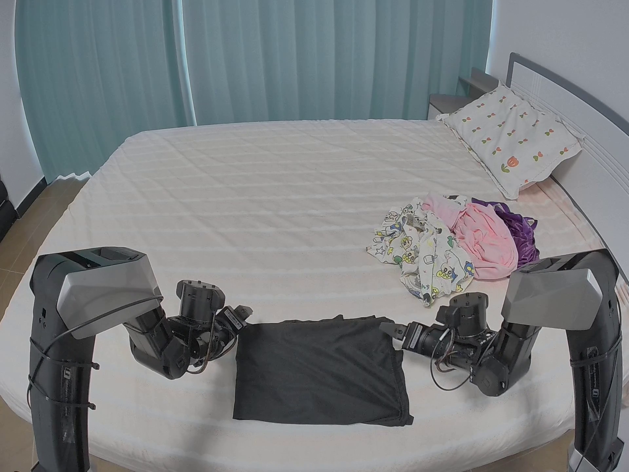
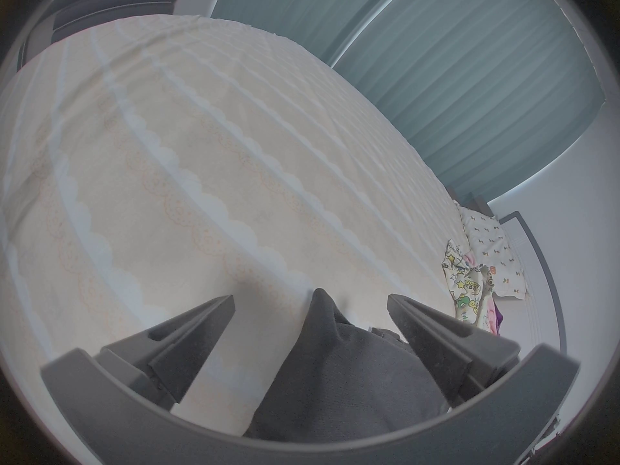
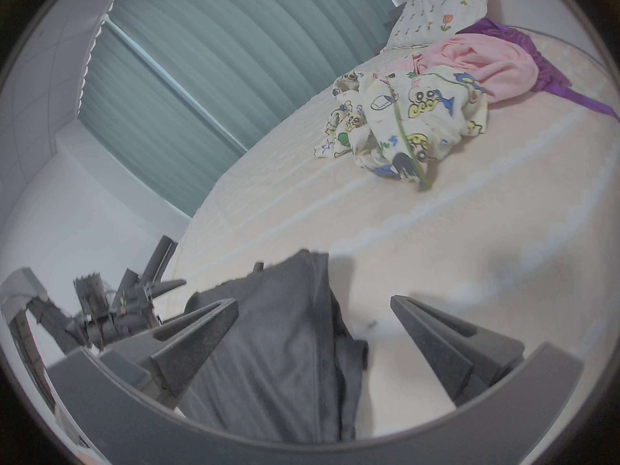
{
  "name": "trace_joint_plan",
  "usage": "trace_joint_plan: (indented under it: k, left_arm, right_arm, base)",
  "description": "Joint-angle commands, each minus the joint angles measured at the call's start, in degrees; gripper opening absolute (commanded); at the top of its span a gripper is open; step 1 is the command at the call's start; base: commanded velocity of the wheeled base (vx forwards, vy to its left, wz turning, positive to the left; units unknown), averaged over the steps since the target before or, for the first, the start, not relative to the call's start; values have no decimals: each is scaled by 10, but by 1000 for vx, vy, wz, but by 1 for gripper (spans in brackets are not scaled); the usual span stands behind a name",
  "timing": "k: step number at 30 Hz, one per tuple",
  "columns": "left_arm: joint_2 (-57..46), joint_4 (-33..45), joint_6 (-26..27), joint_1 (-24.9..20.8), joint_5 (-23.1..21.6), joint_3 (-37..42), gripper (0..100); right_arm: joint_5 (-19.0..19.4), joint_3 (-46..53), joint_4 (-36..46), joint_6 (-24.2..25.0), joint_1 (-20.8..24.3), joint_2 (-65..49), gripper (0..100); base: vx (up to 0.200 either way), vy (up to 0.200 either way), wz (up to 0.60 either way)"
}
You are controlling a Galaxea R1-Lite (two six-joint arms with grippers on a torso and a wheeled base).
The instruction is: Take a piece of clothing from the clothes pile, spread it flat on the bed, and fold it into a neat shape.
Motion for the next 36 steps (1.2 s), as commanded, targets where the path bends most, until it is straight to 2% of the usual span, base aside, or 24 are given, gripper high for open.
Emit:
trace_joint_plan:
  k: [1,6,13,14,20,26,30,36]
  left_arm:
    - [-10,-1,-8,3,-1,6,100]
    - [-9,-1,-8,2,0,5,100]
    - [-8,-8,-8,2,0,5,100]
    - [-8,-8,-8,2,0,5,100]
    - [-7,-8,-8,2,1,4,100]
    - [-7,-9,-7,2,1,4,100]
    - [-6,-9,-7,2,1,4,100]
    - [-6,-9,-7,2,2,3,100]
  right_arm:
    - [8,-122,96,52,-9,15,100]
    - [4,-197,160,76,9,42,100]
    - [-7,-200,166,77,13,49,100]
    - [-7,-198,167,77,13,48,0]
    - [-28,-198,166,77,14,47,0]
    - [-32,-200,166,77,13,46,0]
    - [-50,-204,170,76,9,45,0]
    - [-52,-210,178,76,4,45,0]
  base:
    - [0,0,0]
    - [0,0,0]
    - [0,0,0]
    - [0,0,0]
    - [0,0,0]
    - [0,0,0]
    - [0,0,0]
    - [0,0,0]
